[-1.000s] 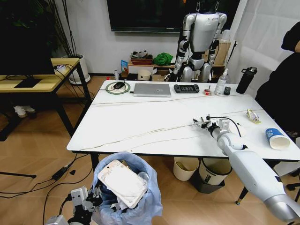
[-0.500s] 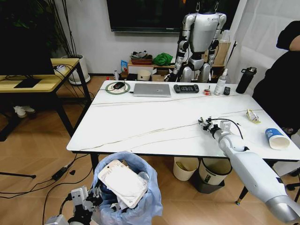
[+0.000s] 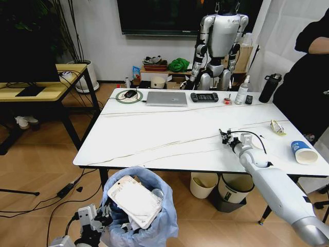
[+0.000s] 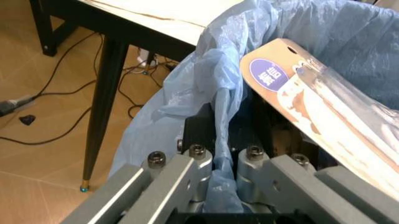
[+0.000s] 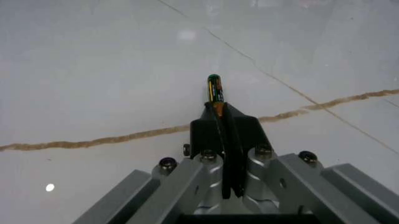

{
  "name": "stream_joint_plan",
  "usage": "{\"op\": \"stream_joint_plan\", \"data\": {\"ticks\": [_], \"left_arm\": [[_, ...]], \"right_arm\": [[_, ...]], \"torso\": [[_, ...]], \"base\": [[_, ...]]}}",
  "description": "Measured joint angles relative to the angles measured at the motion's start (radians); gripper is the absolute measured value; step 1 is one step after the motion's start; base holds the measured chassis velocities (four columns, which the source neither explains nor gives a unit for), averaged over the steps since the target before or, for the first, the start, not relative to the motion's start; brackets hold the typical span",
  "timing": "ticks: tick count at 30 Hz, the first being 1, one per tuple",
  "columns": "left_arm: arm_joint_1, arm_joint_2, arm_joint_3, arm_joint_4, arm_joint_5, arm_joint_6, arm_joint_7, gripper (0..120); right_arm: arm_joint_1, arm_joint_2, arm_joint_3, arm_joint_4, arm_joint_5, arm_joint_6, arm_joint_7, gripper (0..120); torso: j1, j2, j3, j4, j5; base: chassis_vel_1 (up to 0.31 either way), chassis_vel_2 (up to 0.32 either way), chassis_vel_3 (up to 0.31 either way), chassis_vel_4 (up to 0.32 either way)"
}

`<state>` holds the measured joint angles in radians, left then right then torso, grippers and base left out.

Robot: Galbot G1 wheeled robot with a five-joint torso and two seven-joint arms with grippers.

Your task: Pick up the trash bin and place the trash from the table into it.

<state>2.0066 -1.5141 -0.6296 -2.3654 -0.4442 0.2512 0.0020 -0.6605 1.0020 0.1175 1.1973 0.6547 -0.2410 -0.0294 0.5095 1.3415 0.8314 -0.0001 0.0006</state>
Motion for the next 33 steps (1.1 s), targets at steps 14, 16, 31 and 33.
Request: {"op": "stream_joint_plan", "data": {"ticks": [14,16,31,33], "left_arm": [[-0.004,0.011,-0.004,0.006,-0.012,0.001,-0.001,0],[-0.004,0.011,-0.005,0.005,-0.013,0.002,-0.002,0],[-0.007,0.006,0.002,0.0,-0.012,0.003,-0.003,0],[-0.007,0.006,0.005,0.0,-0.012,0.004,-0.003,0]], "right_arm": [[-0.342,-0.198,-0.017,0.757,0.255,0.123,-0.178,0],[-0.37,-0.211,-0.039,0.83,0.254,0.132,-0.182,0],[-0.403,-0.227,-0.344,0.968,0.072,0.138,-0.137,4],[-0.398,-0.225,-0.346,0.954,0.065,0.135,-0.121,14]], "torso": [[0.0,0.0,0.0,0.0,-0.0007],[0.0,0.0,0.0,0.0,-0.001],[0.0,0.0,0.0,0.0002,-0.0006],[0.0,0.0,0.0,0.0001,-0.0007]], "base": [[0.0,0.0,0.0,0.0],[0.0,0.0,0.0,0.0],[0.0,0.0,0.0,0.0],[0.0,0.0,0.0,0.0]]}}
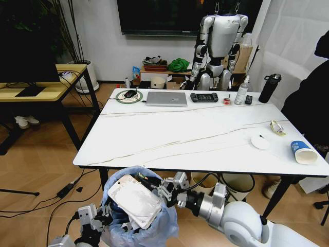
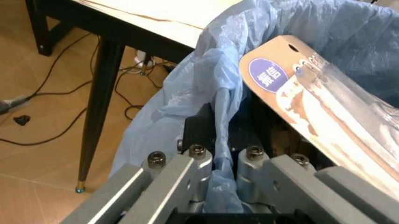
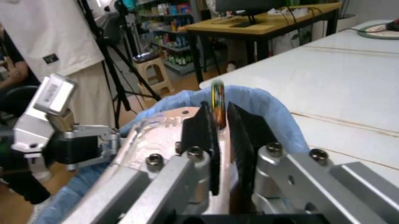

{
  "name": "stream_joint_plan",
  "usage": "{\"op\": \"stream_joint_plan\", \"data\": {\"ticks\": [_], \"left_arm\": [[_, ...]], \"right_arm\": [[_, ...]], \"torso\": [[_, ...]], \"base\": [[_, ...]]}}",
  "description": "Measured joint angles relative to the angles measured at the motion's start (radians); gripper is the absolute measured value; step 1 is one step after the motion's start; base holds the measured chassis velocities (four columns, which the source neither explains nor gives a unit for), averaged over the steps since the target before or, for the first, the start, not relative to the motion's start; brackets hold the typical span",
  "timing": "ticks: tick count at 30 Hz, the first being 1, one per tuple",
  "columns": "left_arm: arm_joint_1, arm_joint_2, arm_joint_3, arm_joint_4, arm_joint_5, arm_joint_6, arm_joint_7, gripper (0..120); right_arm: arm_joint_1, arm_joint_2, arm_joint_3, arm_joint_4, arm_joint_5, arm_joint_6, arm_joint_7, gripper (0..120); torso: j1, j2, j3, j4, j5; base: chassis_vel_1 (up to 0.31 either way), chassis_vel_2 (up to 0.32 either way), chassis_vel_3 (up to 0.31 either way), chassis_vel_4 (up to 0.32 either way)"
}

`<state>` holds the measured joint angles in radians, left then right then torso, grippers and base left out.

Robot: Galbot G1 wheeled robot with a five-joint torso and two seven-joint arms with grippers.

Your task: Pick up the trash bin and place the trash from the table into it.

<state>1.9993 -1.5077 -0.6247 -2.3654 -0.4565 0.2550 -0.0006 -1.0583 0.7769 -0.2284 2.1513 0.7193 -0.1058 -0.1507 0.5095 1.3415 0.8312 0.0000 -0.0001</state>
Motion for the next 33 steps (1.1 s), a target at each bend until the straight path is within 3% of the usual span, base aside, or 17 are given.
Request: {"op": "stream_joint_plan", "data": {"ticks": [9,12,14,16,19,21,24,28,33], "left_arm": [[-0.008,0.01,0.007,0.016,0.001,0.001,0.0,0],[-0.012,0.017,0.01,0.024,0.001,0.001,0.0,0],[-0.02,0.026,0.011,0.034,0.003,-0.002,0.0,0],[-0.023,0.028,0.011,0.038,0.005,-0.003,0.001,0],[-0.034,0.04,0.008,0.055,0.015,-0.012,0.007,0],[-0.035,0.045,0.009,0.06,0.015,-0.014,0.008,0],[-0.042,0.062,0.014,0.079,0.014,-0.021,0.014,0],[-0.053,0.071,0.018,0.094,0.004,-0.026,0.019,0],[-0.055,0.091,0.015,0.131,-0.006,-0.047,0.032,0]], "right_arm": [[-0.017,-0.011,0.067,0.006,0.028,0.011,0.07,42],[-0.036,-0.009,0.111,-0.011,0.066,0.113,0.118,52],[-0.067,0.008,0.186,-0.065,0.11,0.217,0.087,65],[-0.082,0.016,0.214,-0.08,0.118,0.231,0.081,66],[-0.197,0.059,0.382,-0.134,0.055,0.246,0.068,81],[-0.234,0.07,0.423,-0.146,0.03,0.245,0.066,86],[-0.354,0.118,0.577,-0.185,-0.041,0.254,0.029,98],[-0.446,0.191,0.707,-0.205,-0.11,0.276,-0.021,100],[-0.589,0.385,0.874,-0.19,-0.182,0.313,-0.084,100]], "torso": [[0.0,0.0,0.0,0.0,0.0001],[0.0,0.0,0.0,0.0,-0.0001],[0.0,0.0,0.0,0.0,0.0003],[0.0,0.0,0.0,0.0002,0.0002],[0.0,0.0,0.0,0.0002,0.0004],[0.0,0.0,0.0,0.0,0.0001],[0.0,0.0,0.0,-0.0002,0.0],[0.0,0.0,0.0,0.0,0.0002],[0.0,0.0,0.0,-0.0003,0.0]], "base": [[0.0,0.0,0.0,0.0],[0.0,0.0,0.0,0.0],[0.0,0.0,0.0,0.0],[0.0,0.0,0.0,0.0],[0.0,0.0,0.0,0.0],[0.0,0.0,0.0,0.0],[0.0,0.0,0.0,0.0],[0.0,0.0,0.0,0.0],[0.0,0.0,0.0,0.0]]}}
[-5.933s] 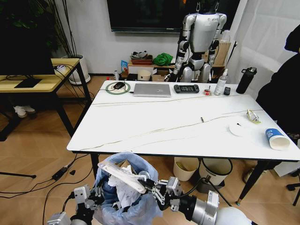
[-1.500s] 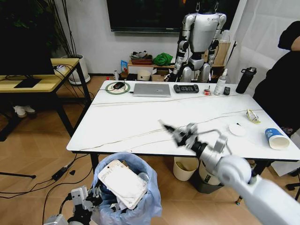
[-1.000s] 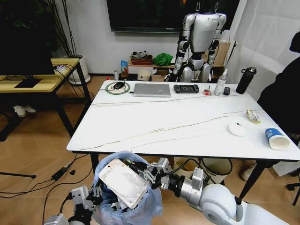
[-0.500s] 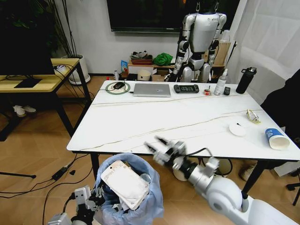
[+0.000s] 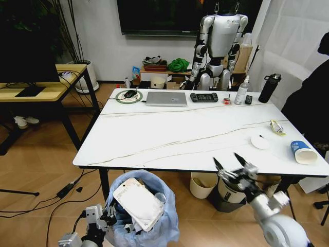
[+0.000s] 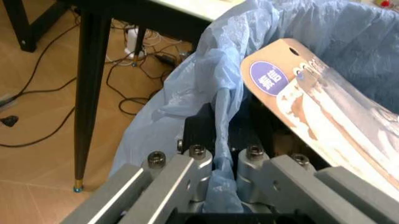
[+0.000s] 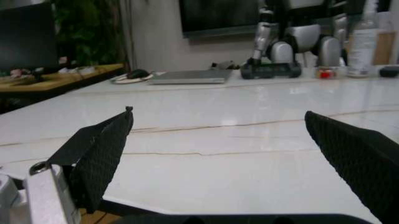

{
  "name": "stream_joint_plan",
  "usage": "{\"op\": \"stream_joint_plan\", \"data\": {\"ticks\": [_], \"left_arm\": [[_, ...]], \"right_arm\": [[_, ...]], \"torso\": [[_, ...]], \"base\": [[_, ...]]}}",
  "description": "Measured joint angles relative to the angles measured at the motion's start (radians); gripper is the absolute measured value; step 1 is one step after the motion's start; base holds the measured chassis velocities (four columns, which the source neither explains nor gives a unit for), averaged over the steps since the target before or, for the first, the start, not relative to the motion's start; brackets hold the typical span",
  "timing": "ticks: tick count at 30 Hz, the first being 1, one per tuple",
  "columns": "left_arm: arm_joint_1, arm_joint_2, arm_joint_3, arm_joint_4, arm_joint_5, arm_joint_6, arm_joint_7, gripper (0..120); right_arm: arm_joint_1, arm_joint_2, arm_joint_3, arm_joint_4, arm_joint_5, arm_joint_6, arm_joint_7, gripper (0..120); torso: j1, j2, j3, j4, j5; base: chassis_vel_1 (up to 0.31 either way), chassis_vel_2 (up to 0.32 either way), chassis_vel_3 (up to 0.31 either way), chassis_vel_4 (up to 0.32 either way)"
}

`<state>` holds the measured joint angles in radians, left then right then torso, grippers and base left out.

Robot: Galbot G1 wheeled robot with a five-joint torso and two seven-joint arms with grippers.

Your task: Pick up the trash bin and place the trash from the table into it.

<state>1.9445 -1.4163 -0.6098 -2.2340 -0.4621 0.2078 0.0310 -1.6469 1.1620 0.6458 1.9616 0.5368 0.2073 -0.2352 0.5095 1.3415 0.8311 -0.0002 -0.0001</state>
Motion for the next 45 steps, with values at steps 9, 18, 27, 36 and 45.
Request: {"op": "stream_joint_plan", "data": {"ticks": [9,18,27,36,45], "left_arm": [[0.01,0.031,0.001,0.026,-0.027,-0.015,0.01,0],[0.004,0.047,0.003,0.033,-0.045,-0.015,0.012,0],[0.008,0.03,0.009,0.032,-0.038,-0.016,0.012,0],[0.011,0.019,0.013,0.031,-0.026,-0.018,0.013,0],[0.012,0.012,0.015,0.032,-0.018,-0.019,0.013,0]], "right_arm": [[-0.058,0.173,0.086,-0.03,-0.029,0.059,-0.065,100],[-0.067,0.217,0.092,-0.057,-0.054,0.083,-0.087,100],[-0.054,0.202,0.085,-0.067,-0.044,0.085,-0.089,100],[-0.044,0.188,0.078,-0.076,-0.032,0.085,-0.091,100],[-0.035,0.174,0.076,-0.084,-0.018,0.087,-0.095,100]], "torso": [[0.0,0.0,0.0,0.0003,-0.0002],[0.0,0.0,0.0,0.0003,0.0001],[0.0,0.0,0.0,0.0002,0.0001],[0.0,0.0,0.0,0.0003,0.0],[0.0,0.0,0.0,0.0002,0.0002]], "base": [[0.0,0.0,0.0,0.0],[-0.105,-0.1,0.121,0.108],[-0.106,-0.123,0.104,0.108],[-0.092,-0.099,0.092,0.107],[-0.118,-0.112,0.115,0.102]]}}
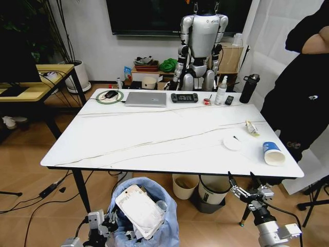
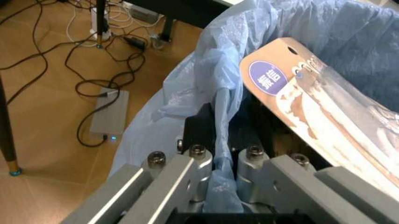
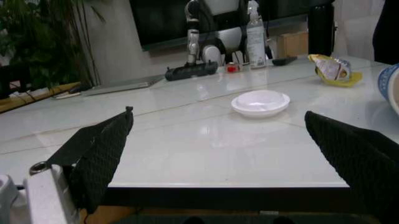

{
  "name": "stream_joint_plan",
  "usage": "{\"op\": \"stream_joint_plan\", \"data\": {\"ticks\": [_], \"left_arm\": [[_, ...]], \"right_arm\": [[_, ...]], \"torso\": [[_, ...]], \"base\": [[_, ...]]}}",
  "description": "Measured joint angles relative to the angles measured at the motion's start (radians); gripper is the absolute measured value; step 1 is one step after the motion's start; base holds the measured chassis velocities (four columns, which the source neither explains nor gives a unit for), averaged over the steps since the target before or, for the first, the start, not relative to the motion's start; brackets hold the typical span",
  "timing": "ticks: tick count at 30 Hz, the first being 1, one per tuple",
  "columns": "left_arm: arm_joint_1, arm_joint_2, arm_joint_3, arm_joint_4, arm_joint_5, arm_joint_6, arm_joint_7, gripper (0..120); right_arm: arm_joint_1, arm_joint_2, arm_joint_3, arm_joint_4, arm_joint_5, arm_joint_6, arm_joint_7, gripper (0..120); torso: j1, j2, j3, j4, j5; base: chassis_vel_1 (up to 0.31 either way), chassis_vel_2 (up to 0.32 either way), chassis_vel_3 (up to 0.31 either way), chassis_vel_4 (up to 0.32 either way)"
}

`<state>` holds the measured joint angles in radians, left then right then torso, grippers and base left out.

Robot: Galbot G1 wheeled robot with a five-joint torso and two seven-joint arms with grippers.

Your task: Pick up the trash bin and place the trash from the table into it.

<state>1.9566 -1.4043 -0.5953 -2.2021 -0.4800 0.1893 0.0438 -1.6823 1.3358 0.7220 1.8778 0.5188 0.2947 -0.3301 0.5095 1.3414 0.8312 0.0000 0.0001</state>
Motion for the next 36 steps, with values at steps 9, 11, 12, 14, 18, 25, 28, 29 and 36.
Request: {"op": "stream_joint_plan", "data": {"ticks": [9,11,12,14,18,25,28,29,36], "left_arm": [[0.002,-0.004,-0.001,-0.001,0.004,0.0,0.0,0],[0.003,-0.005,0.0,-0.002,0.006,0.0,0.0,0],[0.003,-0.005,0.0,-0.002,0.006,0.0,0.0,0],[0.003,-0.007,0.0,-0.002,0.008,0.0,0.0,0],[0.004,-0.009,0.001,-0.003,0.011,0.0,0.0,0],[0.005,-0.012,0.0,-0.006,0.012,0.0,-0.001,0],[0.006,-0.014,0.0,-0.006,0.013,0.0,-0.001,0],[0.006,-0.014,0.0,-0.006,0.013,0.0,-0.001,0],[0.007,-0.016,-0.002,-0.006,0.012,-0.001,-0.001,0]], "right_arm": [[0.009,-0.004,-0.003,-0.008,0.002,0.005,-0.002,100],[0.009,-0.006,-0.003,-0.012,0.005,0.009,-0.004,100],[0.009,-0.006,-0.003,-0.012,0.005,0.009,-0.004,100],[0.009,-0.008,-0.002,-0.013,0.007,0.01,-0.007,100],[0.01,-0.009,-0.002,-0.014,0.009,0.012,-0.012,100],[0.015,-0.012,-0.005,-0.015,0.011,0.012,-0.017,100],[0.017,-0.013,-0.006,-0.019,0.011,0.013,-0.017,100],[0.017,-0.013,-0.006,-0.019,0.011,0.013,-0.017,100],[0.033,-0.014,-0.013,-0.019,0.012,0.004,-0.014,100]], "torso": [[0.0,0.0,0.0,0.0001,-0.0003],[0.0,0.0,0.0,0.0,-0.0001],[0.0,0.0,0.0,0.0,-0.0001],[0.0,0.0,0.0,0.0,-0.0002],[0.0,0.0,0.0,0.0,0.0],[0.0,0.0,0.0,0.0,-0.0001],[0.0,0.0,0.0,0.0,-0.0001],[0.0,0.0,0.0,0.0,-0.0001],[0.0,0.0,0.0,0.0,-0.0003]], "base": [[-0.109,-0.102,0.117,0.112],[-0.098,-0.111,0.112,0.1],[-0.098,-0.107,0.097,0.1],[-0.104,-0.122,0.123,0.117],[-0.111,-0.113,0.116,0.11],[-0.098,-0.104,0.106,0.113],[-0.091,-0.088,0.101,0.092],[-0.083,-0.089,0.088,0.094],[-0.051,-0.042,0.051,0.042]]}}
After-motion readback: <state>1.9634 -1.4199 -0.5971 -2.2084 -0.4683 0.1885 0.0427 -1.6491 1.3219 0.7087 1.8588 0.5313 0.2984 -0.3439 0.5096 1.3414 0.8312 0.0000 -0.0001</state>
